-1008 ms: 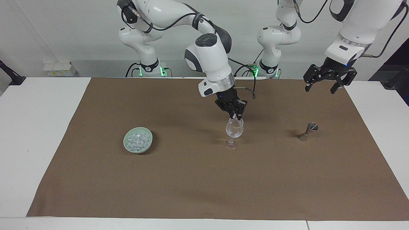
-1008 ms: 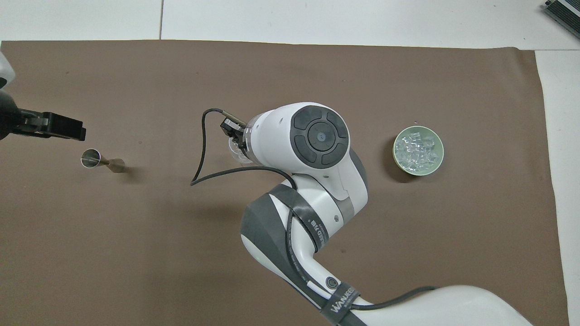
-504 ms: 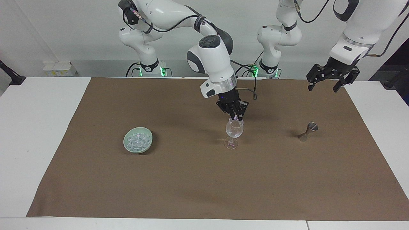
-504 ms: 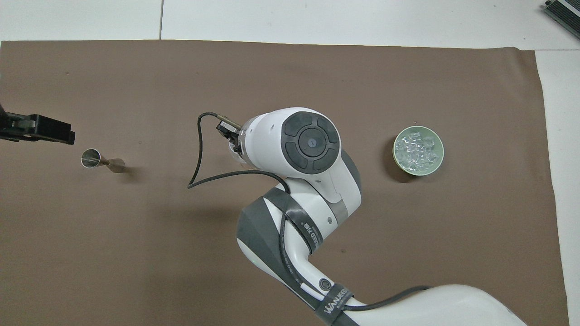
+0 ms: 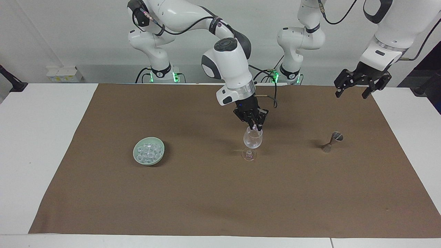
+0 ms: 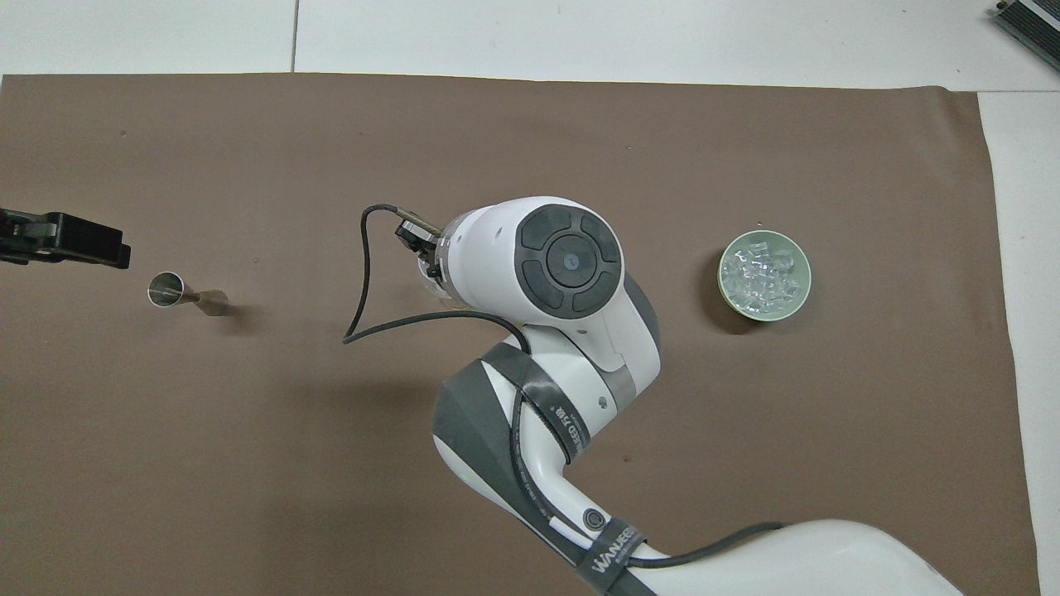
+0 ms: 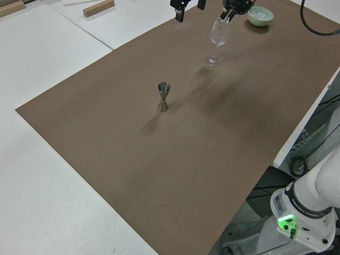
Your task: Pour wine and add ice with both arms
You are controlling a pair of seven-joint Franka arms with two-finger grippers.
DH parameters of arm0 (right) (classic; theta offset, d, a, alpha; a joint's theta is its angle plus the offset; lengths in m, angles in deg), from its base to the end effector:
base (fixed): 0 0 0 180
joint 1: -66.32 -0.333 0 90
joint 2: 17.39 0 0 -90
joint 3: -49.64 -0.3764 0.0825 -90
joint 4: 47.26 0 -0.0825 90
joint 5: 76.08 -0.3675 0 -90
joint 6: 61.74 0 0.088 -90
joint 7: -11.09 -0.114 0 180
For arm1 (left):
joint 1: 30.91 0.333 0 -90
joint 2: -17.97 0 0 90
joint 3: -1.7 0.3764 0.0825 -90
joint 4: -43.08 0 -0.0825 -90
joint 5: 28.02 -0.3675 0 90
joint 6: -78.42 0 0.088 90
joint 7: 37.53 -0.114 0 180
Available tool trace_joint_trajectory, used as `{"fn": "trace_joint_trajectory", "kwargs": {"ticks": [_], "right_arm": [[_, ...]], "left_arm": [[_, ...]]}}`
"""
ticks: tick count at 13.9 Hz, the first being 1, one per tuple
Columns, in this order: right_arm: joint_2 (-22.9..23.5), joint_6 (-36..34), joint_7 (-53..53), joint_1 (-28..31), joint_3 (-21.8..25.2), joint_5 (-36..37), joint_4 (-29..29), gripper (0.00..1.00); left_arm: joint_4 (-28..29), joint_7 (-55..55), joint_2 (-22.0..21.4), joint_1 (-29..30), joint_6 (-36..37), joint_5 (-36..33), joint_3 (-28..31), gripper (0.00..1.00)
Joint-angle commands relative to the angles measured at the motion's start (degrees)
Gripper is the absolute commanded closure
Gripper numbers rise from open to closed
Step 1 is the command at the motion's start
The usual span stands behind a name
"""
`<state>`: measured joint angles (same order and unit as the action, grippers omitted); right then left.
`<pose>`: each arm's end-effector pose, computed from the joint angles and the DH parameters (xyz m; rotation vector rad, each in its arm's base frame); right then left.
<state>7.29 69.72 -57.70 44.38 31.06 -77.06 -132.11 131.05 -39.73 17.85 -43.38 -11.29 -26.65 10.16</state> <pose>0.5818 0.4356 0.5354 -2.6211 0.7498 -0.1640 0.5360 -0.0402 0.6947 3.1119 -0.1696 0.0500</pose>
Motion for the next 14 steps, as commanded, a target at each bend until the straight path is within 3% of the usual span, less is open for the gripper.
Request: {"fn": "trace_joint_trajectory", "kwargs": {"ticks": [1,3,11,14], "right_arm": [[1.1,0.3,-0.2,0.1,-0.2,0.9,1.4,0.83],[1.2,0.4,-0.5,0.0,-0.2,0.8,1.4,0.77],[1.2,0.6,-0.6,0.1,-0.2,0.8,1.4,0.75],[1.2,0.4,-0.5,0.1,-0.2,0.9,1.4,0.71]], "left_arm": [[-1.0,0.5,0.2,-1.2,1.5,-1.5,0.6,0.00],[-1.0,0.4,0.4,-1.2,1.4,-1.5,0.5,0.00],[-0.9,-2.1,0.1,2.1,1.3,-0.9,0.2,0.00],[-0.9,-3.3,0.3,8.8,1.1,-0.9,-6.5,0.00]]}}
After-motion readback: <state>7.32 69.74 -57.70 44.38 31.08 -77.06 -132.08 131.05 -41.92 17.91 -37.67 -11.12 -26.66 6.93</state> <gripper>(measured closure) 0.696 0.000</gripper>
